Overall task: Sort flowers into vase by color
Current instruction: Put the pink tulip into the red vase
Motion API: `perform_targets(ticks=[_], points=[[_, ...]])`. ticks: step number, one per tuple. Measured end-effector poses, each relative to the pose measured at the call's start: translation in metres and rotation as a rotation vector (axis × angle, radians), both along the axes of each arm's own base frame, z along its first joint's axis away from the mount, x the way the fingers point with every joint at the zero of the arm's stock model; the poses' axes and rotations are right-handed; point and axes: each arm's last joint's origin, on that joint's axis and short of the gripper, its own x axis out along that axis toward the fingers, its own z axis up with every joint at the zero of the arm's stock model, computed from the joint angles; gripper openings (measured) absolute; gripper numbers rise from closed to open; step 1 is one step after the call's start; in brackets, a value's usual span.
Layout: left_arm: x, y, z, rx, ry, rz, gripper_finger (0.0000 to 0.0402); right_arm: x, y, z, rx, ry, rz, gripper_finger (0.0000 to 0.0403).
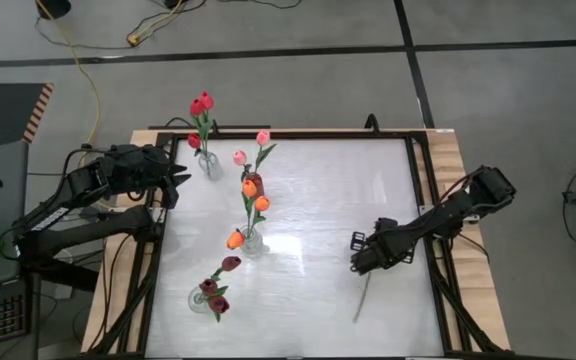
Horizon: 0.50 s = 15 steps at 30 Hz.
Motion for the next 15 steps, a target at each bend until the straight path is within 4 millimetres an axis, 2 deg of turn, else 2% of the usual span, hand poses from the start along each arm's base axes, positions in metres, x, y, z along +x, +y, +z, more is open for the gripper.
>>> perform_targets(ticks=[6,15], points=[[0.0,0.0,0.0,0.001,0.0,0.001,0.0112,-0.003,0.0,0.013,-0.009,-0.004,0.01,0.0025],[0.0,0.0,0.0,0.007,0.004,0.011,0.0112,0.001,-0.003,0.038,-0.119,-0.133,0.097,0.0032]])
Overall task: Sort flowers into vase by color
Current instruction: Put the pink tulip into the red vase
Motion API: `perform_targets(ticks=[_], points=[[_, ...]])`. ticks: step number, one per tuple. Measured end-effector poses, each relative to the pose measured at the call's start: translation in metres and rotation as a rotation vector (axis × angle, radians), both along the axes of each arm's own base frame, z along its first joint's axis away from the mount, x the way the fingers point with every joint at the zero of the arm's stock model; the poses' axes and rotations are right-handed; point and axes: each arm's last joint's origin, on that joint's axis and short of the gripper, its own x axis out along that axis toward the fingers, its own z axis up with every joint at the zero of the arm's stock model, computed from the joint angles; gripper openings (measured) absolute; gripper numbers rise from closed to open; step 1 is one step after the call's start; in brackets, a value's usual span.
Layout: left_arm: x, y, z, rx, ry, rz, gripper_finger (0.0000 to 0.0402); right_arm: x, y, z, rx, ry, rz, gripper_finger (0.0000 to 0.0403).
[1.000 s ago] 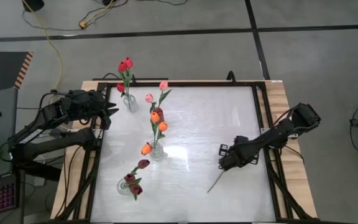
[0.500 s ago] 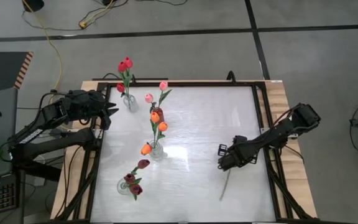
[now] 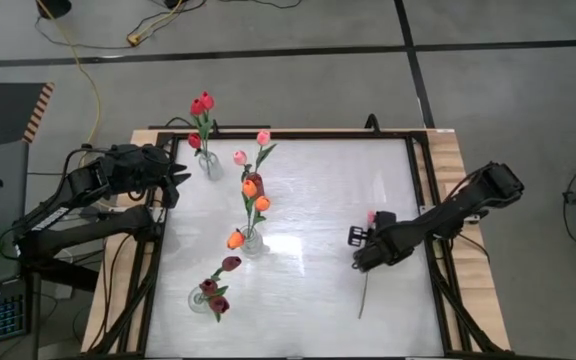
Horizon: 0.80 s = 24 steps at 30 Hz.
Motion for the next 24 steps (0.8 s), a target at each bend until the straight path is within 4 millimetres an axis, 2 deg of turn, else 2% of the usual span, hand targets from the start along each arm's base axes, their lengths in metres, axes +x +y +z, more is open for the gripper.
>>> perform_targets(ticks=[6,11,19,24], points=[[0.0,0.0,0.0,0.006,0.002,0.01,0.0112,0.002,-0.005,0.025,-0.167,-0.18,0.117,0.0028],[0.0,0.0,0.0,0.004,0.002,0.001,0.0112,0.01,-0.017,0.048,-0.346,-0.298,0.249,0.0031],[0.001,-0.001,0.0,-0.026,-0.017,-0.052,0.0112,0.051,-0.055,0.088,-0.658,-0.407,0.526,0.003],[0.002,-0.002,0.001,-0.032,-0.027,-0.085,0.0112,0.072,-0.081,0.119,-0.861,-0.573,0.713,0.0029]])
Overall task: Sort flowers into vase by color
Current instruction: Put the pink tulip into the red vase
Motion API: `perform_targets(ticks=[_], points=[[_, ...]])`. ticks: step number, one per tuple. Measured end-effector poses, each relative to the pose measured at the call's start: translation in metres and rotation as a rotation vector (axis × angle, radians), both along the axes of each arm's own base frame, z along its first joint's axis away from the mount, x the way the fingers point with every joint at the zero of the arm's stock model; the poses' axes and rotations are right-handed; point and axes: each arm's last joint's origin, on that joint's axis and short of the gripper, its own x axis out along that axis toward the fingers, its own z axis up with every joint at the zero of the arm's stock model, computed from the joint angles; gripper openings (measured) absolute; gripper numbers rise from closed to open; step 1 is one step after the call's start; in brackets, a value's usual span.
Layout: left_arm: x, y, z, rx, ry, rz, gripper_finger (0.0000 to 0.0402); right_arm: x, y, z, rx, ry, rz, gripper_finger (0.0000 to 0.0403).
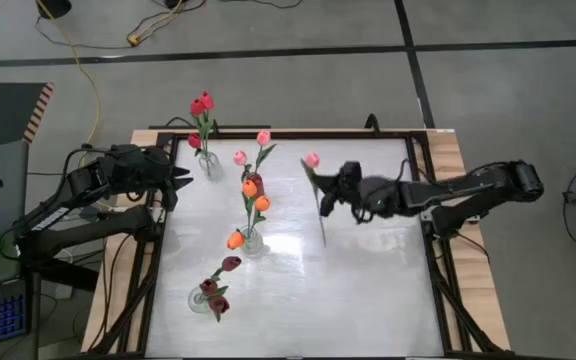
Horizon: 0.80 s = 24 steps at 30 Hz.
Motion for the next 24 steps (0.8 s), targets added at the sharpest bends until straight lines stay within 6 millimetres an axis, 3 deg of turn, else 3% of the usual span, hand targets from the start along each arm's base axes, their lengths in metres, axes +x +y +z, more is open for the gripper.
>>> perform_targets(ticks=[6,15,24], points=[[0.0,0.0,0.0,0.004,0.002,-0.004,0.0112,0.002,-0.022,0.03,-0.247,-0.173,0.046,0.003],[0.0,0.0,0.0,0.004,0.001,-0.004,0.0112,-0.003,-0.035,0.055,-0.522,-0.353,0.165,0.003],[0.0,0.0,0.0,0.004,0.001,-0.004,0.0112,0.023,-0.055,0.037,-0.721,-0.561,0.194,0.0028]])
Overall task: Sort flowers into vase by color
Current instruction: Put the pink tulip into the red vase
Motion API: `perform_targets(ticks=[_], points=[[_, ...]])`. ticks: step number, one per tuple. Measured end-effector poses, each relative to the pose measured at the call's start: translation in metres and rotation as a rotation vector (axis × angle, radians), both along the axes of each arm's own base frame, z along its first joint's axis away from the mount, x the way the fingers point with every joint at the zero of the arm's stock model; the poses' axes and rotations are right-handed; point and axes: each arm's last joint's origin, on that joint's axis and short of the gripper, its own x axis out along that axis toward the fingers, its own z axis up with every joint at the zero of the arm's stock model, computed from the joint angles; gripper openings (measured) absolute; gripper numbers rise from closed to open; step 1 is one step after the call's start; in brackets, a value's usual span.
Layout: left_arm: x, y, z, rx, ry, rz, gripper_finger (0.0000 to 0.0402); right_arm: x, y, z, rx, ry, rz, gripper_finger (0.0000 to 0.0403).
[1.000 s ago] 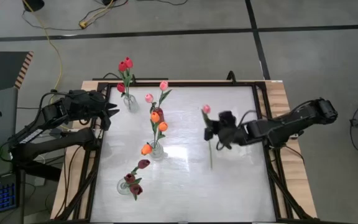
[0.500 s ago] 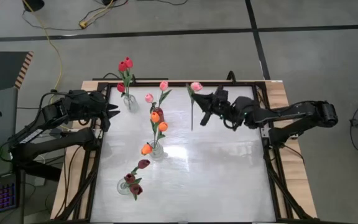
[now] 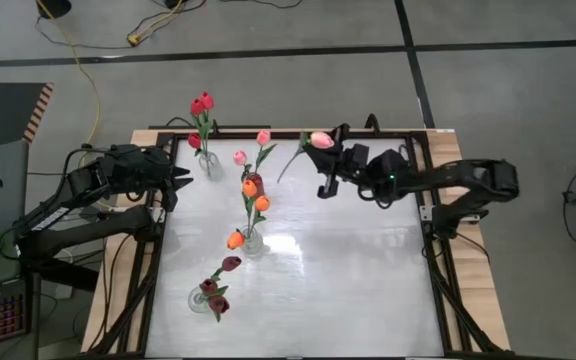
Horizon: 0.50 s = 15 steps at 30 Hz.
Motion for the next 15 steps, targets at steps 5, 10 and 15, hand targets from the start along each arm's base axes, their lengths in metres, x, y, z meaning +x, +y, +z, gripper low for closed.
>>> perform_targets(ticks=[5,10,15], points=[[0.0,0.0,0.0,0.0,0.0,0.0,0.0112,0.016,-0.017,-0.01,-0.035,-0.051,-0.011,0.003],[0.0,0.0,0.0,0.001,0.001,0.001,0.0112,0.042,-0.027,-0.019,-0.036,-0.037,-0.017,0.0029],[0.0,0.0,0.0,0.001,0.001,0.001,0.0112,0.061,-0.031,-0.021,-0.038,-0.041,-0.013,0.003]])
